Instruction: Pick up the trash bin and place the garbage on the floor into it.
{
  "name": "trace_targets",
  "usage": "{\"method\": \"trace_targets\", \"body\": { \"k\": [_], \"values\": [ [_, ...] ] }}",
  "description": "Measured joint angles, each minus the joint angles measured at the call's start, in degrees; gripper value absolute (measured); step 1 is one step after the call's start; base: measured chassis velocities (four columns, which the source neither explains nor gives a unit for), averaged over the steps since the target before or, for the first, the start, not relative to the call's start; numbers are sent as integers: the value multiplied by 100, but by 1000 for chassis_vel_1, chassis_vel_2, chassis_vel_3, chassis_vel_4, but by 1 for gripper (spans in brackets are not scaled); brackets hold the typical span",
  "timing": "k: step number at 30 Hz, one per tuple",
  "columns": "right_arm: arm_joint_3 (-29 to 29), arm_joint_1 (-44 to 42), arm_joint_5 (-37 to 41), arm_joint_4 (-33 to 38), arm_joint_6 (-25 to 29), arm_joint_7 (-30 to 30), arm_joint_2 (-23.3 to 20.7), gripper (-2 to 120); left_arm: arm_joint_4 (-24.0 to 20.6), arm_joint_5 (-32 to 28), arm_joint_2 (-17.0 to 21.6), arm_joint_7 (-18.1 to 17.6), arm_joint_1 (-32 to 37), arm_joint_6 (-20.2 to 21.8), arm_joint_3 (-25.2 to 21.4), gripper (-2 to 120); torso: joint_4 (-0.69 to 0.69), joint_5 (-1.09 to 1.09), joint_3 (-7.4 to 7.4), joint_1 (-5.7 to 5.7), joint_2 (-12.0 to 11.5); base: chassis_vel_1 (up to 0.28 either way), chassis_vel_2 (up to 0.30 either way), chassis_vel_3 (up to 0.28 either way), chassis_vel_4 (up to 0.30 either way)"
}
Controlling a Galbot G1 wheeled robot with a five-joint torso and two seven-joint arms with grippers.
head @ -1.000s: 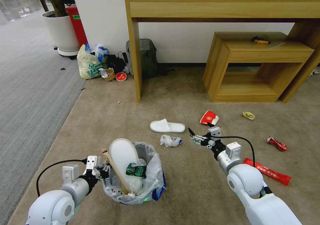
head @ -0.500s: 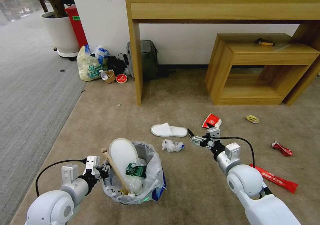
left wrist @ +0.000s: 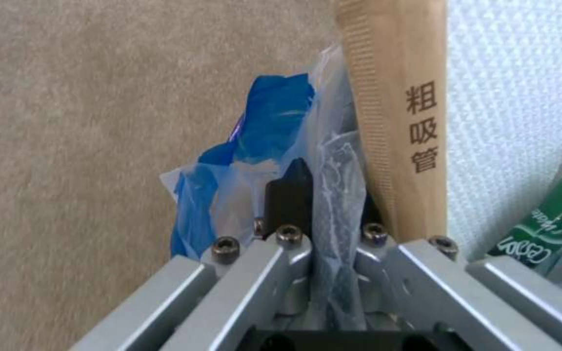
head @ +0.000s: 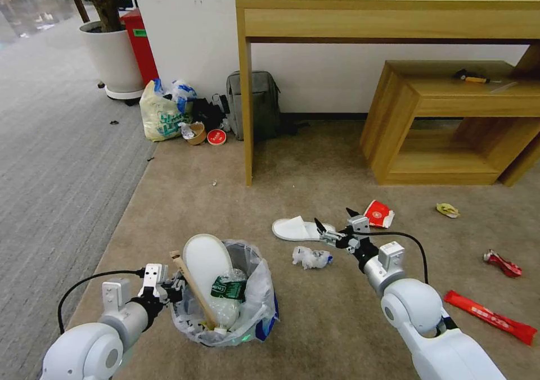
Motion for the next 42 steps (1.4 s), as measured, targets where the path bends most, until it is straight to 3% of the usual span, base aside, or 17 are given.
{"method": "trace_targets", "body": {
  "k": [17, 22, 24, 25, 28, 35, 42],
  "values": [
    [-46, -43, 41, -38, -33, -29, -117, 100, 7, 16, -6, -1, 8, -1, -32, 0, 1, 0, 1, 1, 0, -150, 158, 152, -139],
    [73, 27, 236, -434, 85, -859, -588, 100, 40, 9, 15, 28, 14, -1, -189, 0, 0, 1, 0, 0, 0, -22, 16, 21, -25],
    [79, 161, 70, -842, 356, -1712, -874, 100, 42, 2, 25, 35, 35, -1, -243, 0, 0, 1, -1, 0, 0, 0, 0, 0, 0],
    [79, 161, 70, -842, 356, -1712, -874, 100, 42, 2, 25, 35, 35, -1, -243, 0, 0, 1, -1, 0, 0, 0, 0, 0, 0],
    [-127, 413, -329, -1468, 682, -2747, -1178, 100, 21, 0, 4, 38, 68, -1, -267, 0, 0, 0, -1, 0, 0, 0, 0, 0, 0],
    [-752, 779, -958, -2473, 1033, -3361, -1211, 100, -2, 17, -73, 25, 84, -1, -284, 0, 0, 1, 0, 0, 0, 0, 0, 0, 0],
    [-1147, 1003, -1275, -3105, 1198, -3606, -1110, 100, -66, 23, -112, -12, 133, -1, -324, 0, 0, 1, 0, 0, 0, 0, 0, 0, 0]
  ]
}}
